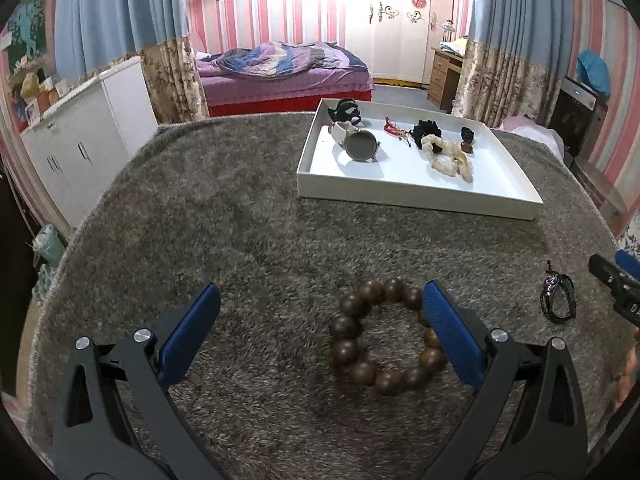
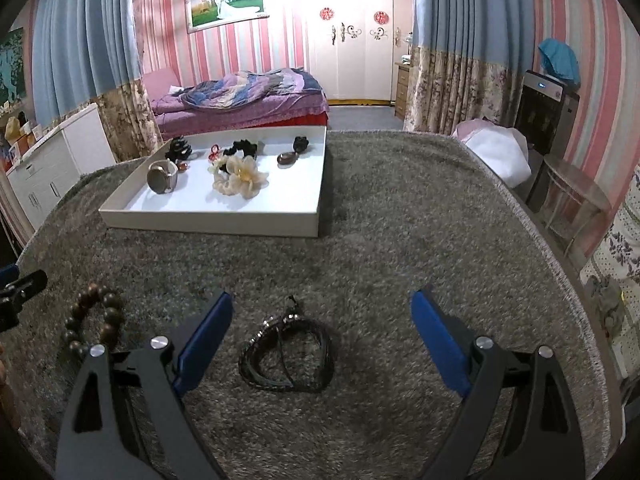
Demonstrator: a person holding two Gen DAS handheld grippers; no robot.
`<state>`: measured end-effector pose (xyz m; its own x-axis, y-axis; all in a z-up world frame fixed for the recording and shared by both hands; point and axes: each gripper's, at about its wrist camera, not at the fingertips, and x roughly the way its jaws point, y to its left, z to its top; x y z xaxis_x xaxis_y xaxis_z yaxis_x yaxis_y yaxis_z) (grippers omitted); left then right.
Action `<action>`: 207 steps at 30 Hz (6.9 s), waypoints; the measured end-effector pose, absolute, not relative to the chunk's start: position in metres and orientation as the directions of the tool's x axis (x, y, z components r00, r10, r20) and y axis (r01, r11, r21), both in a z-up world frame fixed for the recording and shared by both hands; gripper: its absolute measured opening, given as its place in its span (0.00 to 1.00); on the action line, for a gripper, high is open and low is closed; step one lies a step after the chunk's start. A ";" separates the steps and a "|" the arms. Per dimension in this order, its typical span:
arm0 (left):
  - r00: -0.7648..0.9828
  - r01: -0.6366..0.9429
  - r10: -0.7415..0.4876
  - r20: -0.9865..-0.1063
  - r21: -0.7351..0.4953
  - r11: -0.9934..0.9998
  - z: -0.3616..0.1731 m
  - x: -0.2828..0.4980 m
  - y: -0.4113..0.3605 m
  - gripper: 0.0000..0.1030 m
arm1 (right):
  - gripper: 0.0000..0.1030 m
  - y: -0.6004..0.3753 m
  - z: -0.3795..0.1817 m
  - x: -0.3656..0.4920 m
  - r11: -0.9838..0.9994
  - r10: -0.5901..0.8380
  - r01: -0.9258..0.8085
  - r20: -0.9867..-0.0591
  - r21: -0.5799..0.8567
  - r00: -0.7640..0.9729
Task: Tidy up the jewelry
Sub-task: 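Move both tools back to the wooden bead bracelet and black leather bracelet, then grasp the brown bead bracelet with the left tool while the right tool grasps the black leather bracelet, then carry the bead bracelet in the left tool while the right tool carries the leather bracelet to the tray, then open the left tool in the tray while the right tool releases the leather bracelet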
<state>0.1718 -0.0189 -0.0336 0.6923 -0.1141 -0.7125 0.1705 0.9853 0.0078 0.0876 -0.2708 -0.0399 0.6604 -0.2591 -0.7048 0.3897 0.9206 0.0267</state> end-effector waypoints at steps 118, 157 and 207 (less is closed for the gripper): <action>0.661 0.358 -0.300 -0.688 -0.062 0.932 0.036 0.225 -0.077 0.17 | 0.05 -0.284 0.007 0.177 0.947 -0.120 0.289 -0.683 0.139 0.721; 0.587 0.287 -0.164 -0.793 0.015 0.958 -0.066 0.373 -0.105 0.17 | 0.05 -0.299 -0.078 0.288 0.931 -0.193 0.365 -0.821 0.021 0.538; 0.754 0.166 -0.081 -0.651 0.070 0.984 0.001 0.231 -0.041 0.97 | 0.98 -0.255 -0.011 0.189 0.943 -0.233 0.333 -0.683 0.015 0.692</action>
<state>0.2307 -0.0415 0.0009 0.7544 -0.0811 -0.6514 0.1664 0.9835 0.0703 0.1895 -0.2552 -0.0107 0.6921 -0.2335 -0.6830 0.3329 0.9428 0.0150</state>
